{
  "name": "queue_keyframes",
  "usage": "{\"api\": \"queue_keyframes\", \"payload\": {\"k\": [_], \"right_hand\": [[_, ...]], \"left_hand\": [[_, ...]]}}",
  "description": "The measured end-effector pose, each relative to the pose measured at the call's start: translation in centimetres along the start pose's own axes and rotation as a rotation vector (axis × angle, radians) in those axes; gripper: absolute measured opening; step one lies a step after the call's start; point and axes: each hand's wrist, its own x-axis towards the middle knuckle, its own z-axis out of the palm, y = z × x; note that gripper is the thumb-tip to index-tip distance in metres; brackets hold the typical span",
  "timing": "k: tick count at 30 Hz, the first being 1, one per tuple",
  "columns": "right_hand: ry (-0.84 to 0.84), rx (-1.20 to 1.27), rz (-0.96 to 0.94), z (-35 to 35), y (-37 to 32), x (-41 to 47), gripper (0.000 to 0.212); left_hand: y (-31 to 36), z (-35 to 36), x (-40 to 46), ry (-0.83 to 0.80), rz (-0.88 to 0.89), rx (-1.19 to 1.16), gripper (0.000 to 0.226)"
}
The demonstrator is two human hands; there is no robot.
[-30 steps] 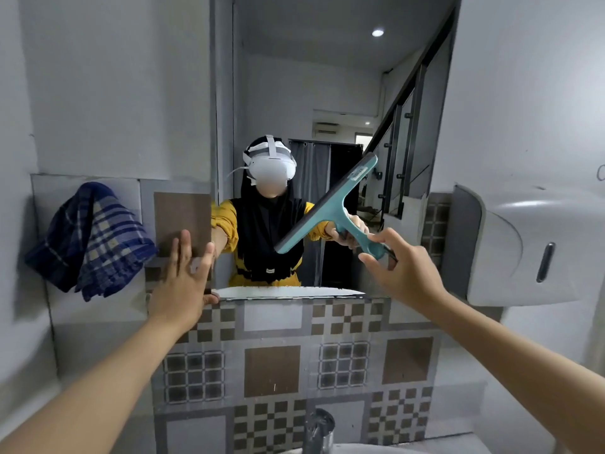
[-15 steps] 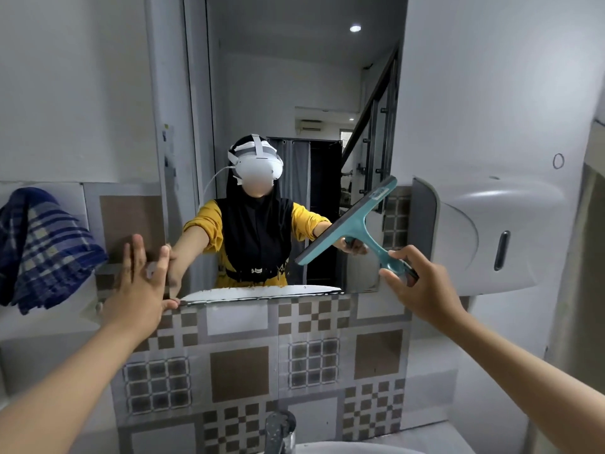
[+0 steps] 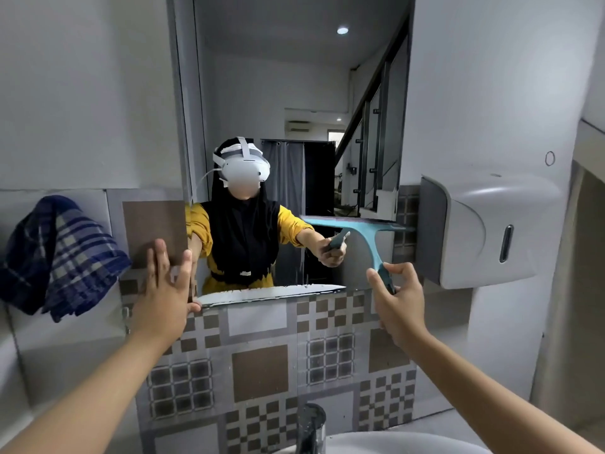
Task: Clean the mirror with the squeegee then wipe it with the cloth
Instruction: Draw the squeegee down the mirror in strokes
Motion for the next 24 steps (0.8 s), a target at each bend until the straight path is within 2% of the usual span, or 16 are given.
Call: {"api": "queue_keyframes", "payload": {"k": [5,13,20,24], "right_hand": [[0.118,0.247,0.225,3.7,-2.3,-2.0,0.024],[0.282,0.447,0.450,9.8,-6.0,-4.3,0.024],[0.368,0.547,0.529,13.4,-8.1,-5.5,0.025],[0.368,0.541,0.539,14.6,-9.0,-6.3,0.023]], "left_hand": [[-0.2,0.0,0.0,-0.007,0.007,-0.011,0.117],[-0.4,-0.1,0.2,-0.047,0.010,-0.029,0.114],[-1.2,0.4,0.4,-0.011,0.054,-0.105,0.117],[-1.3,0.3,0.1,0.018,0.097,-0.170,0.110]]}}
